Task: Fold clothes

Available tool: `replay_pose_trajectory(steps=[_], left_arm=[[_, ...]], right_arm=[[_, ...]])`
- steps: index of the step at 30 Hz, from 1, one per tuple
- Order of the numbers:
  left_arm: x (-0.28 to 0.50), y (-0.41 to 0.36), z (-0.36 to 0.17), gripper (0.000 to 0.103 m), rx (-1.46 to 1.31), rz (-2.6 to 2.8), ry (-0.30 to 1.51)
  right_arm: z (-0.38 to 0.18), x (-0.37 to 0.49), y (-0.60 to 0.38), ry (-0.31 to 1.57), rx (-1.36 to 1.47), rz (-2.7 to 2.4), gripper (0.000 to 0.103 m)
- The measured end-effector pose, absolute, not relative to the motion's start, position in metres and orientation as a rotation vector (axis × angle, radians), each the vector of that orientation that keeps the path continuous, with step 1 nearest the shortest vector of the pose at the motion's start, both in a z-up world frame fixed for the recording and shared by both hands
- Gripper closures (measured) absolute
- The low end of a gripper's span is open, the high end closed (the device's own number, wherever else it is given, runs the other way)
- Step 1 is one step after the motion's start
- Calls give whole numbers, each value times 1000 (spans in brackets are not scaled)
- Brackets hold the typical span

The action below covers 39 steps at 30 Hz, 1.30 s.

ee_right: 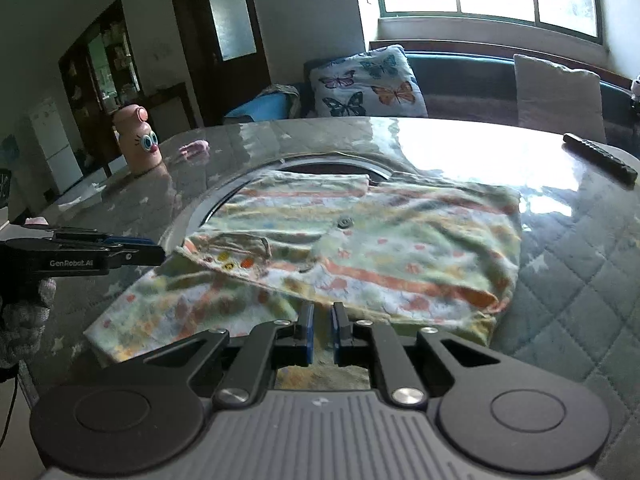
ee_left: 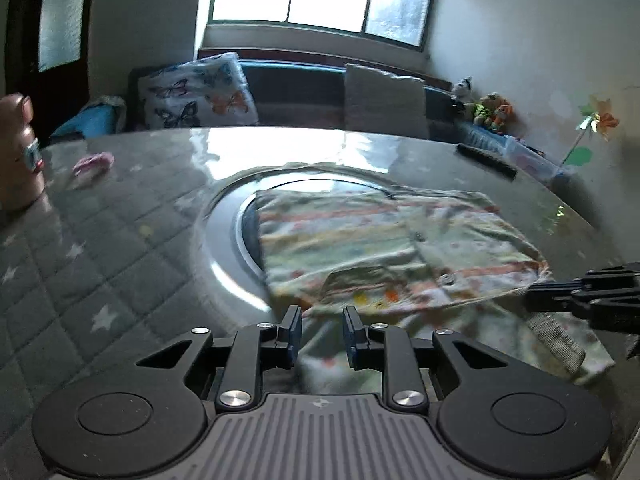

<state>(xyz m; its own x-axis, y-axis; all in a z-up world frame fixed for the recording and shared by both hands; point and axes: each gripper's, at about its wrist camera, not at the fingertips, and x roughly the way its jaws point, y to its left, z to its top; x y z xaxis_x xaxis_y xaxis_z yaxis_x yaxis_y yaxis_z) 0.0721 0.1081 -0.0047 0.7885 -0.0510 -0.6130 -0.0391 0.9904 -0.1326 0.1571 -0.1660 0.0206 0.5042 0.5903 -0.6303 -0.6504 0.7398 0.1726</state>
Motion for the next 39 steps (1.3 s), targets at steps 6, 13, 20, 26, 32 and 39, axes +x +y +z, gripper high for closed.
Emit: replay_pose_trajectory(steps=[6, 13, 20, 26, 32, 39], left_arm=[[78, 97, -13, 78, -76, -10, 684], [54, 89, -14, 78, -13, -27, 678], [30, 83, -17, 77, 39, -38, 683], [6, 82, -17, 76, 73, -46, 681], [-23, 52, -11, 48, 267, -137, 632], [-35, 7, -27, 43, 456, -264, 584]], right_arm=[[7, 159, -161, 749, -115, 753, 94], [13, 140, -171, 746, -146, 784, 93], [11, 114, -187, 760, -176, 793, 93], [12, 98, -203, 765, -171, 791, 92], [17, 92, -213, 770, -170, 792, 91], [21, 80, -221, 743, -241, 782, 83]])
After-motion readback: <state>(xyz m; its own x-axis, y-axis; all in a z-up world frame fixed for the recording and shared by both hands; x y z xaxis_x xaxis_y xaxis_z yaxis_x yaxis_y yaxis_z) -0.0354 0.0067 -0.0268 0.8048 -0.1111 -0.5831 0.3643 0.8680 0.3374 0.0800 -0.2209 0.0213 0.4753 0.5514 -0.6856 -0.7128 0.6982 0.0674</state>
